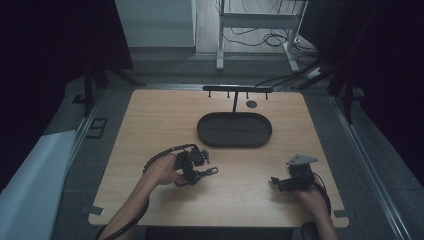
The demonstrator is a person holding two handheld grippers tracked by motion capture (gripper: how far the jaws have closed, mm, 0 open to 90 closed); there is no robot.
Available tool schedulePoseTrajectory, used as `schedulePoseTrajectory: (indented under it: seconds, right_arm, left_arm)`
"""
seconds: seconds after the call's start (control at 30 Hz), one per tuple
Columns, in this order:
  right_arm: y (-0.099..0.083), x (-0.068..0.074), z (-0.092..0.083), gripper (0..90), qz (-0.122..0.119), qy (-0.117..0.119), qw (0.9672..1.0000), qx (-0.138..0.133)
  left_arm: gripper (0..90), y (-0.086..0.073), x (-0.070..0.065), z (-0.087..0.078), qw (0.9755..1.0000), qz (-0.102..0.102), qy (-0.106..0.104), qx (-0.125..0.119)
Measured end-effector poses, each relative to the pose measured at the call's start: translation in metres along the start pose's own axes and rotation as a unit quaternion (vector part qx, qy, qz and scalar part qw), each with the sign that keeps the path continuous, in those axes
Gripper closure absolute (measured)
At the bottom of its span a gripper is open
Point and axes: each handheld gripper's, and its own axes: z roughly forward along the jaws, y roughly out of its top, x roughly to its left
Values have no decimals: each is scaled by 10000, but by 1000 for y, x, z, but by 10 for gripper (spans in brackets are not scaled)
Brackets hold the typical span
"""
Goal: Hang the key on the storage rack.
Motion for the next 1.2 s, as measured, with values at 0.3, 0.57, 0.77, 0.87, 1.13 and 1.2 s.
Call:
schedulePoseTrajectory:
  seconds: [0.3, 0.57, 0.77, 0.87, 1.13, 1.2]
  right_arm:
    - [0, 0, 0, 39, 14, 9, 10000, 3]
    - [0, 0, 0, 39, 30, 20, 10000, 4]
    - [0, -1, 0, 39, 27, 18, 10000, 3]
    - [0, -1, 0, 39, 32, 18, 10000, 4]
    - [0, -1, 0, 34, 51, -16, 10000, -26]
    - [0, -1, 0, 28, 63, -25, 10000, -37]
  left_arm:
    - [493, 4, 6, -32, 9999, -112, 5, -71]
    - [494, 7, 18, -63, 9992, -379, -81, -113]
    - [494, 8, 25, -79, 9987, -490, -30, -119]
    - [494, 10, 30, -88, 9980, -595, -4, -190]
    - [493, 18, 39, -114, 9955, -888, 88, -316]
    - [493, 19, 40, -117, 9951, -923, 102, -332]
